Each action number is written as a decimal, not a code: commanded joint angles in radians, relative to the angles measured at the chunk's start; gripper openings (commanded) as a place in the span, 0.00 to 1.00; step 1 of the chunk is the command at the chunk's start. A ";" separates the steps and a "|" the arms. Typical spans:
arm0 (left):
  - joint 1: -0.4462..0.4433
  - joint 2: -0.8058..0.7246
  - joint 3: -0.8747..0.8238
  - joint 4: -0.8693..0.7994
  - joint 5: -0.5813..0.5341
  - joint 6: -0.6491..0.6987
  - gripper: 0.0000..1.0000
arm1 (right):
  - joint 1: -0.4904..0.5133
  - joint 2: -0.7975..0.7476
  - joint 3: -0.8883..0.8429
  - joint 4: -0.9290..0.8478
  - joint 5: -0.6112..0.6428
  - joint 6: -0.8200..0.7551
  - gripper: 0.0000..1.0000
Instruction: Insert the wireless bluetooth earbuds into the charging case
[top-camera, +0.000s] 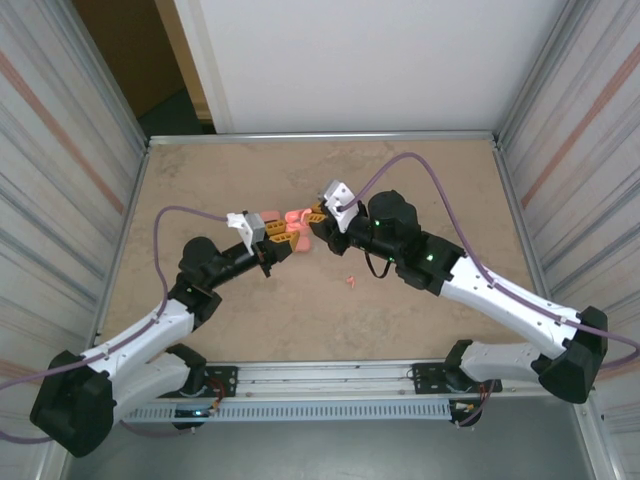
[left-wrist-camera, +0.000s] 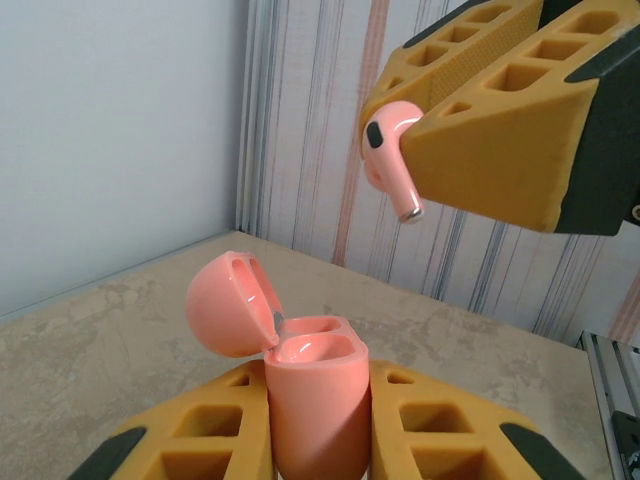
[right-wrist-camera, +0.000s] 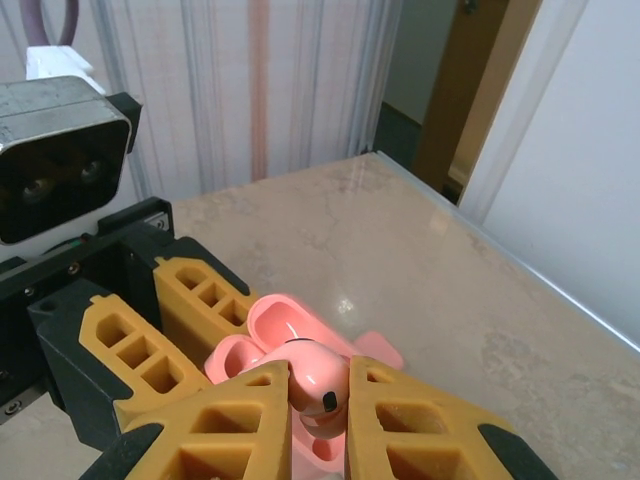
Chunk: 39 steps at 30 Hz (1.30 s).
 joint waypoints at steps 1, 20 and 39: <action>-0.005 -0.003 -0.014 0.052 0.018 -0.010 0.00 | 0.012 0.024 0.040 0.023 -0.003 -0.026 0.16; -0.008 -0.006 -0.016 0.046 0.020 -0.007 0.00 | 0.028 0.087 0.070 0.007 0.025 -0.038 0.16; -0.007 -0.021 -0.017 0.035 0.015 -0.002 0.00 | 0.030 0.106 0.092 -0.067 -0.013 -0.038 0.17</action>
